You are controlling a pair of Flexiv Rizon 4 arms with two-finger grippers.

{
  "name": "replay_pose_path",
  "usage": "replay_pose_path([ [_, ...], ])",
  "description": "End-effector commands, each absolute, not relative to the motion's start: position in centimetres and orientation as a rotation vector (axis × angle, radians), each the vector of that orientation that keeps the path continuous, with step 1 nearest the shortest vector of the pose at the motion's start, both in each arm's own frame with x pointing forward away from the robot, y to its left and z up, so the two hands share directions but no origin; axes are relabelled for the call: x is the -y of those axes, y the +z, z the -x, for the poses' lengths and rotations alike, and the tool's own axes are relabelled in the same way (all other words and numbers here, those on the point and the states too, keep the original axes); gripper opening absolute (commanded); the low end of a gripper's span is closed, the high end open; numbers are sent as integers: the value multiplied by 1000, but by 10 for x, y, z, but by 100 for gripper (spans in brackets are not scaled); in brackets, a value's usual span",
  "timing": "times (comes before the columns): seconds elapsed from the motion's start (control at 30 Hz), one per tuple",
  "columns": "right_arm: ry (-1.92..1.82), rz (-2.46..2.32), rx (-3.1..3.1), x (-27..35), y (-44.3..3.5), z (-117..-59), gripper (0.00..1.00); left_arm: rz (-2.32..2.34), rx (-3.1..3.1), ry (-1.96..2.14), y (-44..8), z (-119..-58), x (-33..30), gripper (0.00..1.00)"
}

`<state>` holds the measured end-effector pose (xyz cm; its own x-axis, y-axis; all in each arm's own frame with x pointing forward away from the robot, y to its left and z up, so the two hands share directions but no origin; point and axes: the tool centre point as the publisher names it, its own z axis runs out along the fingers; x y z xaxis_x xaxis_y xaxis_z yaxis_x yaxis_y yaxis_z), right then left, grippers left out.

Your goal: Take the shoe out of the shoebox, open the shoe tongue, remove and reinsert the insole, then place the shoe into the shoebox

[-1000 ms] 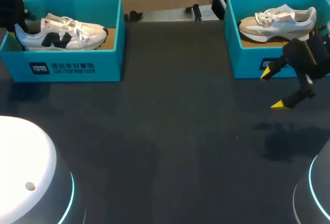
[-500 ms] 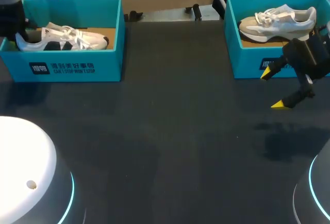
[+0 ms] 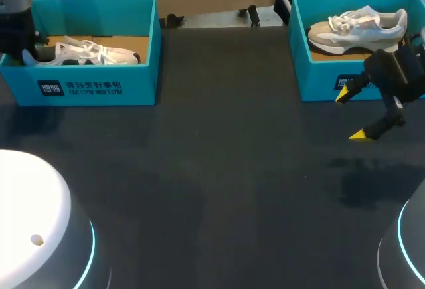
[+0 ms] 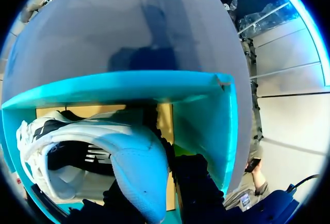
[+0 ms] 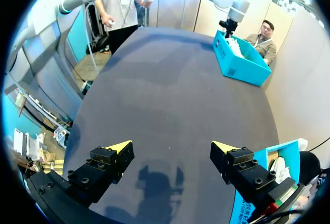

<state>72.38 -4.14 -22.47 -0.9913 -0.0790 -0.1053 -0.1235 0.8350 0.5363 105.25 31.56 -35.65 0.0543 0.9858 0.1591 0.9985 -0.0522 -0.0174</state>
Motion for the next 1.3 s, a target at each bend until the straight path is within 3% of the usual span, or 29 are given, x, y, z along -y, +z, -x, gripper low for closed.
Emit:
replay_pose_path([
  [0.03,862,161,-2935,41,-225,-724,100,2180,2069,-151,-363,-1061,-317,0],
  [0.67,862,161,-2935,41,-225,-724,100,2130,2049,-149,-384,-1061,-319,0],
  [0.77,862,161,-2935,41,-225,-724,100,2127,2047,-146,-385,-1060,-320,10],
  [0.9,862,161,-2935,41,-225,-724,100,2129,2040,-142,-386,-1059,-320,37],
  [1.3,862,161,-2935,41,-225,-724,100,2161,2030,-134,-374,-1054,-316,40],
])
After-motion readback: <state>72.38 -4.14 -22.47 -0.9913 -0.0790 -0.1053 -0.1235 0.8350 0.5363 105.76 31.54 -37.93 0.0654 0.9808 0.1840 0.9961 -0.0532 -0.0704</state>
